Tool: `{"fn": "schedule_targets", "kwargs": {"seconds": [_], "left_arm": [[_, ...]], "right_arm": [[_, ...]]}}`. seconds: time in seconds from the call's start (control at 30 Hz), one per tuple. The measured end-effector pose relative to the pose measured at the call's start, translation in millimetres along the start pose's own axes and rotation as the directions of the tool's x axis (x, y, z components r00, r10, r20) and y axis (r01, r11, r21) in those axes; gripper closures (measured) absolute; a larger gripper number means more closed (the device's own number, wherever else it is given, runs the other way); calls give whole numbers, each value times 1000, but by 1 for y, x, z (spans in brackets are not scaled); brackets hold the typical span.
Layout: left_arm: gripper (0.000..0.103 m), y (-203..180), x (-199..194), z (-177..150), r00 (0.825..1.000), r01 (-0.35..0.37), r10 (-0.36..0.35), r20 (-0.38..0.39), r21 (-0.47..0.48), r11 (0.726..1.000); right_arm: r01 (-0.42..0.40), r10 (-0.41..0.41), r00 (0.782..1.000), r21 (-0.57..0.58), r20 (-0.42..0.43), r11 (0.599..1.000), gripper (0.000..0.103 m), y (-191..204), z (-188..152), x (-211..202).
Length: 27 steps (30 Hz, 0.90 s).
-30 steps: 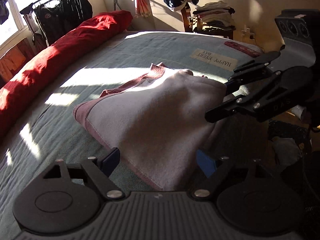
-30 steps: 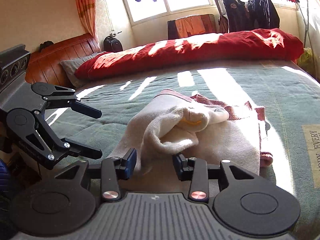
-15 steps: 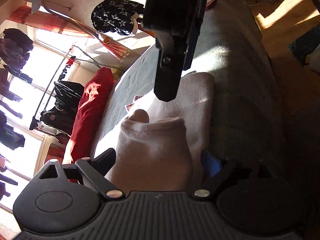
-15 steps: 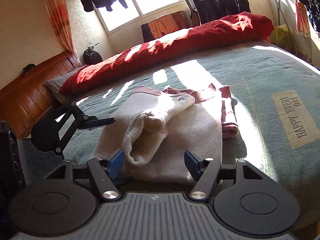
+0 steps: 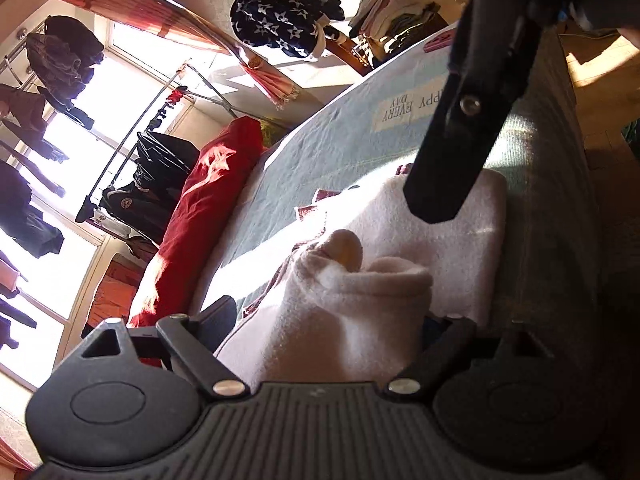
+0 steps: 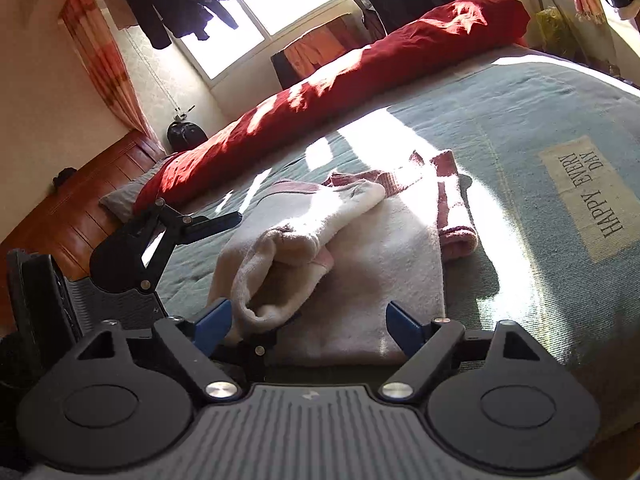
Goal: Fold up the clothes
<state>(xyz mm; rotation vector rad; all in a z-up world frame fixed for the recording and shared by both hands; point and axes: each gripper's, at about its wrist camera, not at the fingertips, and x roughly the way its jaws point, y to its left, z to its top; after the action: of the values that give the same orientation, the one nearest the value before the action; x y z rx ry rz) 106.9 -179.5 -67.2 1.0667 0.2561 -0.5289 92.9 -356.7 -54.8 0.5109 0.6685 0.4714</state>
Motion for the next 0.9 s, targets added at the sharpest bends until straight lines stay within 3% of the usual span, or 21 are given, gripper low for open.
{"fn": "schedule_targets", "kwargs": {"seconds": [0.1,0.2,0.37,0.7,0.8,0.9], "left_arm": [[15,18,-6,-3,1000,-19,19,0,-44,999],[14,35,-9,-6,999,-36,37,-1,-92,995],[14,61,-11,-15,998,-59,58,-14,-170,984],[14,83,-16,-31,998,-59,53,-31,-244,968],[14,84,-17,-34,998,-52,46,-31,-258,965],[14,83,-18,-36,999,-50,43,-32,-256,965]], "right_arm": [[-105,108,994,99,-30,990,6,-10,9,16],[-238,256,965,235,-49,942,1,-22,18,37],[-412,483,876,516,-4,751,0,-45,28,83],[-441,542,830,749,132,495,0,-52,22,159],[-433,534,831,784,155,445,0,-50,19,178],[-438,511,838,794,191,421,0,-49,22,188]]}}
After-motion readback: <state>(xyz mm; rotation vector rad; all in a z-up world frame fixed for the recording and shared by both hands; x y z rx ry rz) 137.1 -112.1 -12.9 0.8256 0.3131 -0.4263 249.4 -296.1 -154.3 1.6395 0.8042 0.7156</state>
